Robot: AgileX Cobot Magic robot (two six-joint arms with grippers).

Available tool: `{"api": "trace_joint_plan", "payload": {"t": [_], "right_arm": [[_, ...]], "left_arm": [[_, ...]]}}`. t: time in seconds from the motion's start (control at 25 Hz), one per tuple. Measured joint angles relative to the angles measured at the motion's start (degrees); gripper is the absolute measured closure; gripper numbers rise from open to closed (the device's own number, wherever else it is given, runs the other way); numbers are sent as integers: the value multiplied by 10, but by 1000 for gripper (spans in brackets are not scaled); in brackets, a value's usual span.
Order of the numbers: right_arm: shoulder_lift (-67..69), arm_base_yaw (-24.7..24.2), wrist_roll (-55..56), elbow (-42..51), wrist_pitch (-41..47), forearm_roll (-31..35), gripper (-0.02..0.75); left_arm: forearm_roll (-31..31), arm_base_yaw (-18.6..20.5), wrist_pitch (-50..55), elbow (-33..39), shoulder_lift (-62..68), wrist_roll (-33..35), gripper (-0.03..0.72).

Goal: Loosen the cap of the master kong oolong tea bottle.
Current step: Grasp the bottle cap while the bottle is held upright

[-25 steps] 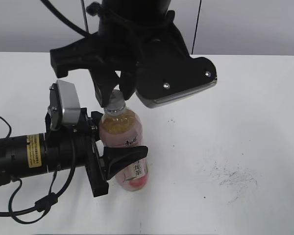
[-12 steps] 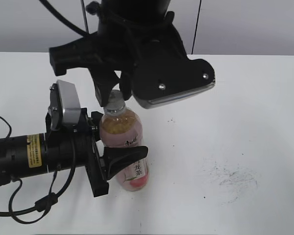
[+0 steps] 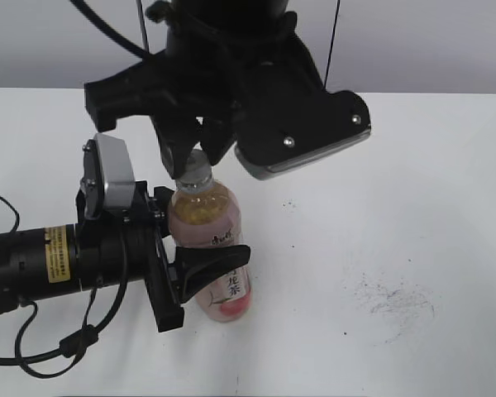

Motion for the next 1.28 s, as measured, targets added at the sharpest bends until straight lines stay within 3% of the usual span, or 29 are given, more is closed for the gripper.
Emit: {"api": "trace_joint_plan", "payload": {"t": [0.84, 1.28], "right_arm": [[-1, -3, -102, 0, 0, 28, 477], [-20, -5, 23, -2, -2, 10, 478]], "left_arm": [[9, 0, -4, 0, 0, 2, 261], [-16, 0, 17, 0, 1, -7, 263]]}}
